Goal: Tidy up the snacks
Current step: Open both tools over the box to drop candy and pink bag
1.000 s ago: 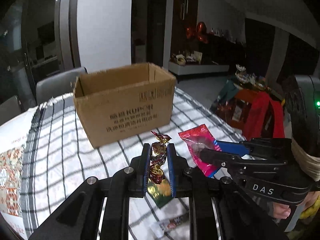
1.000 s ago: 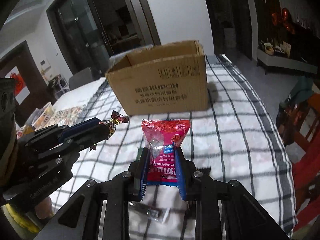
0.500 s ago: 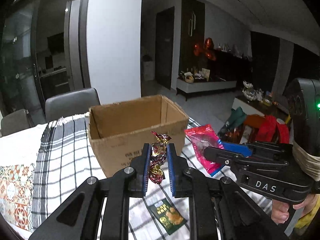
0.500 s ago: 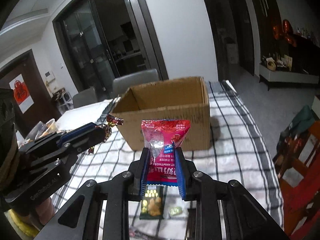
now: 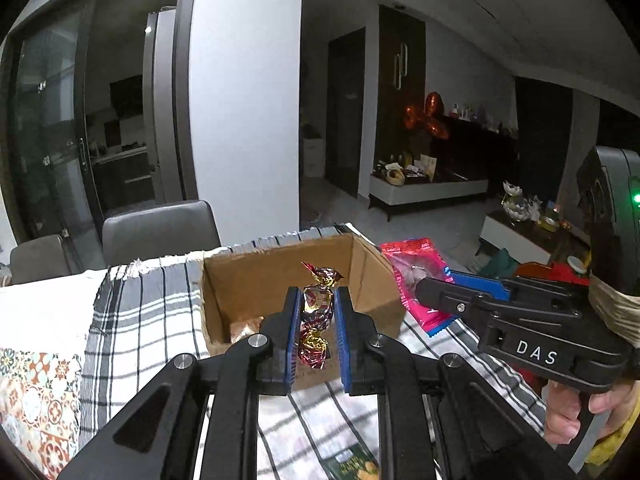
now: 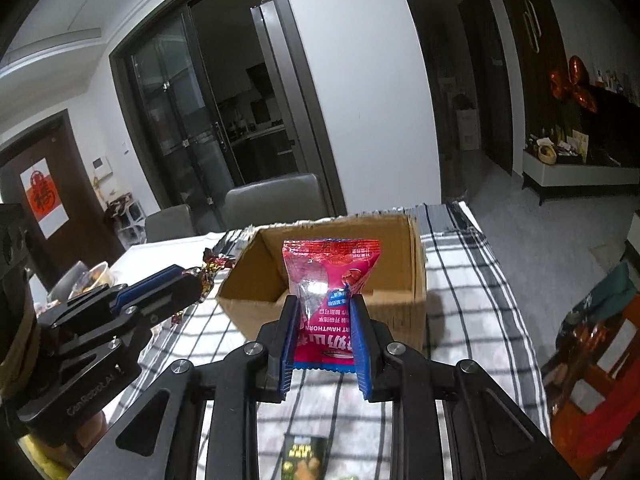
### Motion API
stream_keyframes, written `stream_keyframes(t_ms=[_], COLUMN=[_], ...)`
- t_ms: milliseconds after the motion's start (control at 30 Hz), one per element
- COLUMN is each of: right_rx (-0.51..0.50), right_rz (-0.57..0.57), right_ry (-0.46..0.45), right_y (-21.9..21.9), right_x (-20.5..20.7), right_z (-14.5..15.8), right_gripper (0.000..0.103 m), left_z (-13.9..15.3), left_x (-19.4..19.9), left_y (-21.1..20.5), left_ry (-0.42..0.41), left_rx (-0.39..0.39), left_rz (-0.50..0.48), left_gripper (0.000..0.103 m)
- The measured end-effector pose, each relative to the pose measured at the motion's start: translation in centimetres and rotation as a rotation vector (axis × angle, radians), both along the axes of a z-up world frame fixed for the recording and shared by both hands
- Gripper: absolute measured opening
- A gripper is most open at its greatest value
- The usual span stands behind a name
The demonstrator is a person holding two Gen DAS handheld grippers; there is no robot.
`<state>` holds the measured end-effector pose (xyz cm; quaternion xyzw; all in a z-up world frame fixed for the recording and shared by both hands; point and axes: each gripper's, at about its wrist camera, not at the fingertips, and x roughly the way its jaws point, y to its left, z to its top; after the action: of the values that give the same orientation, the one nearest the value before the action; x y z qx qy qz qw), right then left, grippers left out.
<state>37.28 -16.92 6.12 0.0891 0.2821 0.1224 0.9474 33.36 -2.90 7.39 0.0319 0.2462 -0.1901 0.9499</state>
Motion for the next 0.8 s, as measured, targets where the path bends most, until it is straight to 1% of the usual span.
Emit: stream_keyframes(t_ms=[233,600,633,667,700,733,800], right_rx=[-0.011,-0.045,-0.048,-0.049,-0.063,-0.070,-0.064], right_rz=[0.009,0.011,0.009,0.009,0.000,-0.010,-0.014], right_ry=[-0.008,0.020,0.021,0.018,0.028,0.034,0.041], right_y=[0.1,0.7,0.8,0.8,0.9,0.8,0.6], right_x=[3.4,8.0,8.2,8.5,8.9,9.1,9.2], right_z=[0.4,-1.1,-1.3,-1.4,-1.5,-1.7,-1.8], right_gripper=[0.026,0.026,0.027,0.027,0.028,0.033,0.040], left_z=[-0.1,-2.4,-2.5,-2.7,-2.8,-2.8,-3.0], left_x=[3.2,7.6,7.9,8.2,8.3,8.5,8.6], left_y=[0.4,0.8,0.7,0.6,0.5,0.5,0.6], left_ry=[-0.006,0.036,0.036,0.037,0.037,0.035,0.034], left_rx=[-0.006,-0.008,-0.003,0.001,0.005,0.005,0.009], left_rz=[0.018,0.047,0.050,0.049,0.055,0.061,0.070], left_gripper=[0.017,0.018,0.021,0.030,0.037,0.044,0.046])
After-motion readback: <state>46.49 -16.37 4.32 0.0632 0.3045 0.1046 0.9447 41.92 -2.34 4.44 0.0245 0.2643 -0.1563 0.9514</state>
